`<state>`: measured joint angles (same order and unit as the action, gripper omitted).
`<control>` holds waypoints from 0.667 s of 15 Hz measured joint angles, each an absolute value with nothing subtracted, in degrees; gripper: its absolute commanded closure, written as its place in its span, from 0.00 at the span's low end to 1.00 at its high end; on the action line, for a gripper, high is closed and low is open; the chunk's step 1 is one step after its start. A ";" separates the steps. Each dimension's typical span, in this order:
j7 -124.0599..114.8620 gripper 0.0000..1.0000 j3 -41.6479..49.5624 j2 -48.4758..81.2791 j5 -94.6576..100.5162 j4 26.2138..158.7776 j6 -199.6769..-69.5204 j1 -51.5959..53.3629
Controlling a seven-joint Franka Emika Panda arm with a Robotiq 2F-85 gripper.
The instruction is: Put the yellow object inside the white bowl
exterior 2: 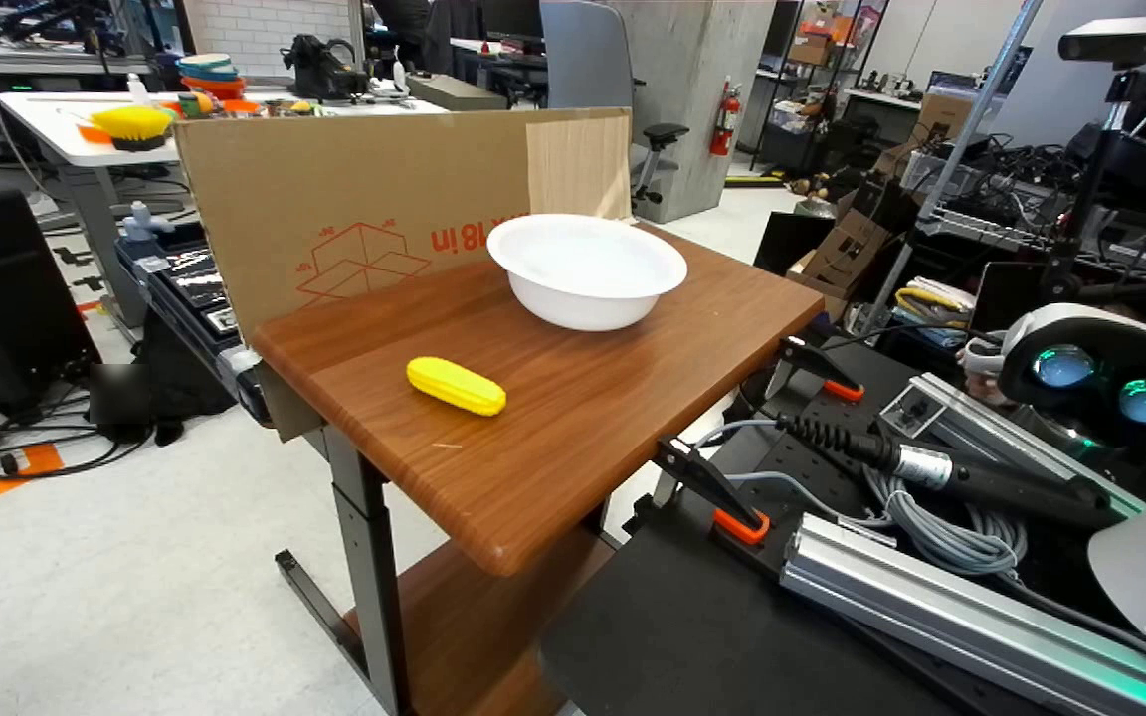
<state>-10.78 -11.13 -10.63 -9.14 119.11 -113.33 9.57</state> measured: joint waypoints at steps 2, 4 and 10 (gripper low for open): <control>-12.52 0.00 -10.95 -5.08 -9.09 118.54 -116.27 9.27; -14.33 0.00 -10.54 0.84 -9.02 117.22 -117.87 9.15; -18.68 0.00 -8.71 14.87 -8.91 111.48 -118.15 9.16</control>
<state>-18.68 -8.71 14.87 -8.91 111.48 -118.15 9.16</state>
